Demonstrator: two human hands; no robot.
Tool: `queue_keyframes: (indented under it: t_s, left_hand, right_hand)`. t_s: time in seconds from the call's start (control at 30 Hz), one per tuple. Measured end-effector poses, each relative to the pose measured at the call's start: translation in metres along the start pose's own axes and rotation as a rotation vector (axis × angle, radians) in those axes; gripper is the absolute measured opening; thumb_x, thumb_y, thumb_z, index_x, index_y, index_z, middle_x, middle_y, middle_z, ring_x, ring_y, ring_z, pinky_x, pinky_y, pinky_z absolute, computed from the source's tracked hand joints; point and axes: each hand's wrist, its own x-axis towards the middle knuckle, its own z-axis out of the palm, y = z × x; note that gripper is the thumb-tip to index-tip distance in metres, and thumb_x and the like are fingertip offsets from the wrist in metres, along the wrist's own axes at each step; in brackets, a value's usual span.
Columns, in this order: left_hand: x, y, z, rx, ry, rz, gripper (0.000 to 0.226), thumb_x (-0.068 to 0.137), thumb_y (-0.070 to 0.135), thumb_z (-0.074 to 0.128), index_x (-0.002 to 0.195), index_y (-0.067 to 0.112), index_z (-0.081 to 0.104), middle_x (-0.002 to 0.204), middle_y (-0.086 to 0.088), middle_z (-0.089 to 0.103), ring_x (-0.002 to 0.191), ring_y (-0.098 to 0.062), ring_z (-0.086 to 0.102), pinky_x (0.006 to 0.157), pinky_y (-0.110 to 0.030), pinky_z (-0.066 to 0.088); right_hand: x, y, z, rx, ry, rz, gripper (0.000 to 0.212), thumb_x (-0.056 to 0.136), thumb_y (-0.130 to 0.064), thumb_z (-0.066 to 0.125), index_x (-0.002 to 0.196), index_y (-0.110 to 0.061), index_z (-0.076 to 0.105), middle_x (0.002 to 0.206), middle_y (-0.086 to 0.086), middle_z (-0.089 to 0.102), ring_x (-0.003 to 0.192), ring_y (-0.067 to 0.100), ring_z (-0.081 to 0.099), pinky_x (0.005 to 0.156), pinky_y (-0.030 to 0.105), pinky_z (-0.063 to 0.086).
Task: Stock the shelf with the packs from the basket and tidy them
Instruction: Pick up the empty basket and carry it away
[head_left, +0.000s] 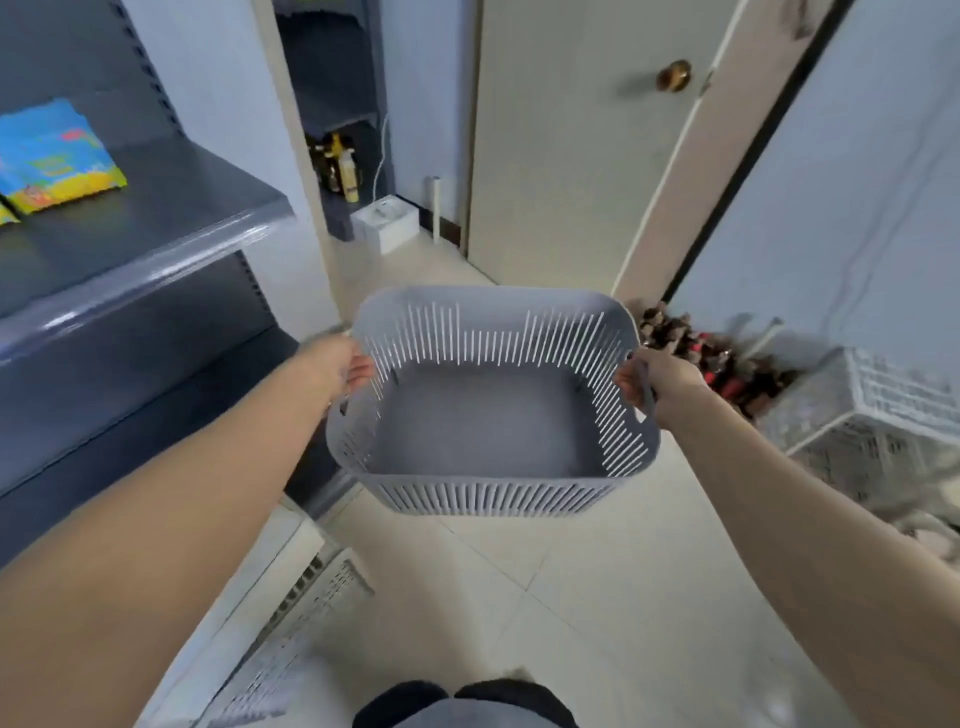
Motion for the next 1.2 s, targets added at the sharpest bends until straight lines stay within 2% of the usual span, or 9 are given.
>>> queue_keyframes:
  t_s: [0.2, 0.27, 0.33, 0.57, 0.73, 0.83, 0.97, 1.07, 1.2]
  left_hand:
    - [-0.007, 0.018, 0.162, 0.156, -0.221, 0.035, 0.032, 0.101, 0.017, 0.032, 0.07, 0.012, 0.043, 0.031, 0.001, 0.054, 0.029, -0.009, 0.055, 0.056, -0.022, 0.036]
    - [-0.01, 0.022, 0.203, 0.185, -0.252, 0.042, 0.032, 0.1, 0.017, 0.032, 0.071, 0.012, 0.044, 0.054, -0.004, 0.058, 0.048, -0.014, 0.057, 0.055, -0.022, 0.036]
    - [-0.018, 0.028, 0.257, 0.236, -0.294, 0.039, 0.032, 0.1, 0.018, 0.032, 0.071, 0.012, 0.044, 0.068, -0.003, 0.051, 0.058, -0.013, 0.05, 0.055, -0.021, 0.036]
    - [-0.044, 0.054, 0.431, 0.351, -0.455, 0.066, 0.032, 0.1, 0.014, 0.032, 0.07, 0.01, 0.044, 0.068, -0.005, 0.05, 0.059, -0.014, 0.049, 0.058, -0.023, 0.039]
    - [-0.069, 0.065, 0.551, 0.423, -0.569, 0.08, 0.03, 0.099, 0.014, 0.037, 0.072, 0.008, 0.048, 0.068, -0.006, 0.052, 0.058, -0.014, 0.051, 0.058, -0.023, 0.04]
    - [-0.086, 0.064, 0.62, 0.478, -0.642, 0.078, 0.031, 0.1, 0.016, 0.035, 0.072, 0.009, 0.047, 0.068, -0.005, 0.051, 0.059, -0.013, 0.05, 0.057, -0.022, 0.039]
    - [-0.097, 0.058, 0.702, 0.493, -0.665, 0.046, 0.027, 0.098, 0.017, 0.038, 0.077, 0.01, 0.052, 0.07, -0.005, 0.056, 0.059, -0.013, 0.054, 0.055, -0.022, 0.042]
    - [-0.1, 0.051, 0.753, 0.466, -0.67, 0.006, 0.023, 0.097, 0.017, 0.042, 0.08, 0.009, 0.055, 0.071, -0.005, 0.057, 0.06, -0.013, 0.055, 0.055, -0.022, 0.043]
    - [-0.105, 0.055, 0.804, 0.419, -0.656, 0.007, 0.028, 0.098, 0.017, 0.041, 0.073, 0.009, 0.051, 0.07, -0.006, 0.055, 0.059, -0.013, 0.052, 0.057, -0.022, 0.042]
  right_hand:
    - [0.016, -0.036, -0.147, 0.069, 0.232, -0.05, 0.031, 0.096, -0.017, 0.047, 0.07, -0.001, 0.052, 0.034, 0.005, 0.054, 0.024, 0.01, 0.047, 0.031, 0.013, 0.039]
    - [0.019, -0.046, -0.181, 0.084, 0.276, -0.046, 0.032, 0.095, -0.017, 0.05, 0.068, -0.001, 0.053, 0.035, 0.005, 0.056, 0.026, 0.01, 0.049, 0.032, 0.013, 0.041]
    - [0.024, -0.056, -0.224, 0.125, 0.33, -0.041, 0.03, 0.095, -0.016, 0.05, 0.069, -0.002, 0.054, 0.036, 0.004, 0.056, 0.029, 0.01, 0.05, 0.033, 0.014, 0.042]
    - [0.053, -0.088, -0.355, 0.262, 0.486, -0.034, 0.024, 0.094, -0.019, 0.047, 0.076, -0.005, 0.053, 0.055, 0.008, 0.056, 0.03, 0.011, 0.05, 0.032, 0.014, 0.04]
    - [0.061, -0.11, -0.433, 0.36, 0.605, -0.038, 0.032, 0.098, -0.023, 0.044, 0.072, -0.005, 0.05, 0.037, 0.003, 0.055, 0.03, 0.009, 0.05, 0.034, 0.013, 0.041]
    - [0.072, -0.118, -0.483, 0.406, 0.669, -0.053, 0.031, 0.099, -0.023, 0.044, 0.074, -0.005, 0.05, 0.039, 0.004, 0.054, 0.029, 0.01, 0.05, 0.032, 0.013, 0.04]
    - [0.097, -0.133, -0.549, 0.419, 0.741, -0.015, 0.014, 0.096, -0.023, 0.048, 0.091, -0.01, 0.051, 0.056, 0.005, 0.053, 0.033, 0.012, 0.051, 0.033, 0.014, 0.04]
    - [0.122, -0.154, -0.59, 0.383, 0.738, 0.008, 0.017, 0.096, -0.024, 0.05, 0.088, -0.009, 0.052, 0.048, 0.004, 0.055, 0.032, 0.011, 0.052, 0.033, 0.014, 0.042]
    - [0.159, -0.19, -0.626, 0.332, 0.737, 0.016, 0.021, 0.095, -0.027, 0.052, 0.091, -0.007, 0.055, 0.064, 0.005, 0.056, 0.045, 0.012, 0.053, 0.036, 0.015, 0.044]
